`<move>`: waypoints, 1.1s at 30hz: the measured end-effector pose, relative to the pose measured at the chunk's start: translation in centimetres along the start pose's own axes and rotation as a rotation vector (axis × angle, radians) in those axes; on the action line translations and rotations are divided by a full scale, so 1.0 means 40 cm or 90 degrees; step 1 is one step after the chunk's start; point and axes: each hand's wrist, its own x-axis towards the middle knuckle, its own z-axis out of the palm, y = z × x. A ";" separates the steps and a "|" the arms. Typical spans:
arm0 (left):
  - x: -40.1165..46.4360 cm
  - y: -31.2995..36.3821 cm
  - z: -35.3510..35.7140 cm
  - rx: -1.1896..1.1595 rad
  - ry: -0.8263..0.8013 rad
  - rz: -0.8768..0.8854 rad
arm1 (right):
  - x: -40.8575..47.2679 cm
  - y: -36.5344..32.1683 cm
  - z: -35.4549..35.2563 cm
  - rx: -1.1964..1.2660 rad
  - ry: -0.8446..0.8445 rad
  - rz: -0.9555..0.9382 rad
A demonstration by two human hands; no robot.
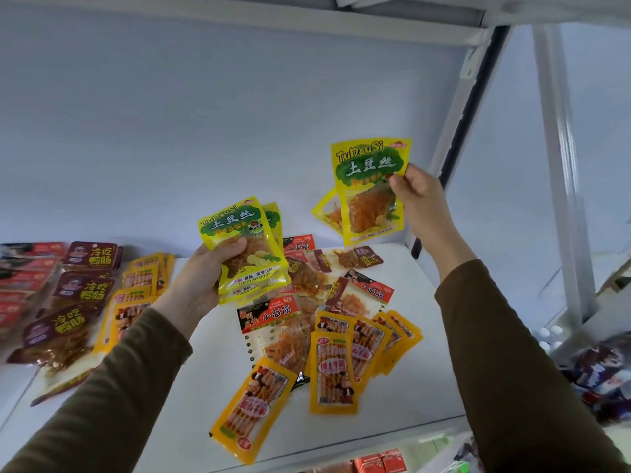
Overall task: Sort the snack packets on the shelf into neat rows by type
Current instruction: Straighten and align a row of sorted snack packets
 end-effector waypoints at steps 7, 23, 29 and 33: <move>-0.015 0.000 0.031 0.022 -0.028 0.014 | 0.013 -0.117 0.112 0.258 -0.163 0.010; -0.101 0.043 -0.029 0.072 -0.003 -0.052 | -0.162 -0.125 0.506 -0.196 -0.169 -0.099; -0.089 0.147 -0.191 0.116 0.131 0.022 | -0.130 -0.146 0.551 0.248 -0.264 0.258; -0.073 0.165 -0.244 0.135 0.157 0.009 | -0.158 -0.114 0.621 0.341 -0.449 0.455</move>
